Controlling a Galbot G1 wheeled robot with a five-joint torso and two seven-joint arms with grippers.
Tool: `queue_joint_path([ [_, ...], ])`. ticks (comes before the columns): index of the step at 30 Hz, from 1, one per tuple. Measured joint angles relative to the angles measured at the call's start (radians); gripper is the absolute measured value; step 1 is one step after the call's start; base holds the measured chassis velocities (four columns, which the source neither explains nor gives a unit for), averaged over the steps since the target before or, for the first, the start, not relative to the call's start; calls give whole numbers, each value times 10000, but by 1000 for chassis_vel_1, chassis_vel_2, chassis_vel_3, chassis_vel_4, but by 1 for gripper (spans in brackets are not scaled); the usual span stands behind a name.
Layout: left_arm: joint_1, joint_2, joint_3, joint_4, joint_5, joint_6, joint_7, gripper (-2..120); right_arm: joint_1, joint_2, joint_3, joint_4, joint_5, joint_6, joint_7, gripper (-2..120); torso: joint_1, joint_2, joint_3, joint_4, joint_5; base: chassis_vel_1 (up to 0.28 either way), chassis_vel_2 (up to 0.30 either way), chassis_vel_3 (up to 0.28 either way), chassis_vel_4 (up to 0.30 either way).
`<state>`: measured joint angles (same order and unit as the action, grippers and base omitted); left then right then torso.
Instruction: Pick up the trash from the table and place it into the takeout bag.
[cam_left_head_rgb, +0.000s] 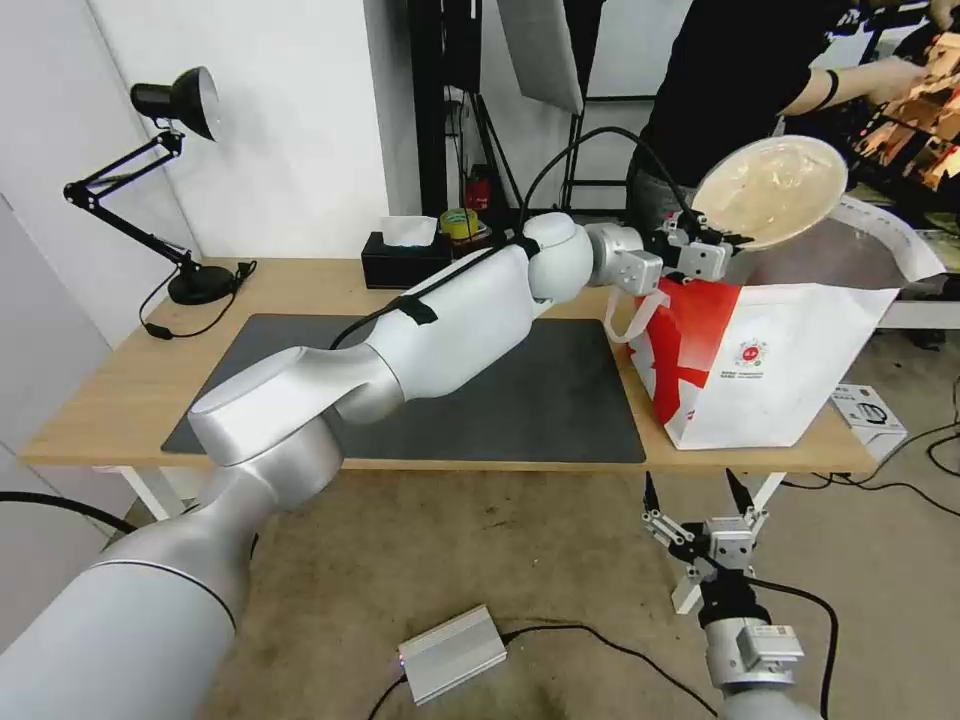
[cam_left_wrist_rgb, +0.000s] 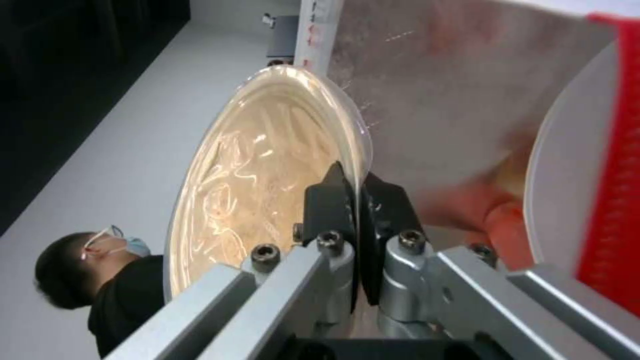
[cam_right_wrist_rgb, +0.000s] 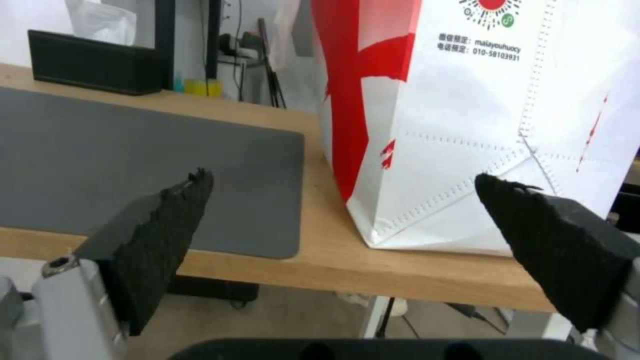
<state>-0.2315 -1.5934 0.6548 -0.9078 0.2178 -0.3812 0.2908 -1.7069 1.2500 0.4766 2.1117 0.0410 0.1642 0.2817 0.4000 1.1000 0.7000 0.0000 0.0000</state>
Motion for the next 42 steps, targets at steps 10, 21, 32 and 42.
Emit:
queue_joint_path([
  [10,41,3,114,39,7,-17,14,0,-35,-9,-1,42,0,-3,-1,100,0,0,0,0,0,0,0,0,0],
  [21,-45,6,101,12,9,-61,28,0,-102,25,13,152,-41,-40,-7,100,0,0,0,0,0,0,0,0,0],
  [32,-241,8,214,-100,-112,-59,-33,15,-48,28,30,183,-40,-65,-12,100,0,0,0,0,0,0,0,0,0],
  [42,-426,6,404,-156,-416,-24,-150,50,-22,5,33,240,-19,-77,-12,100,0,0,0,0,0,0,0,0,0],
])
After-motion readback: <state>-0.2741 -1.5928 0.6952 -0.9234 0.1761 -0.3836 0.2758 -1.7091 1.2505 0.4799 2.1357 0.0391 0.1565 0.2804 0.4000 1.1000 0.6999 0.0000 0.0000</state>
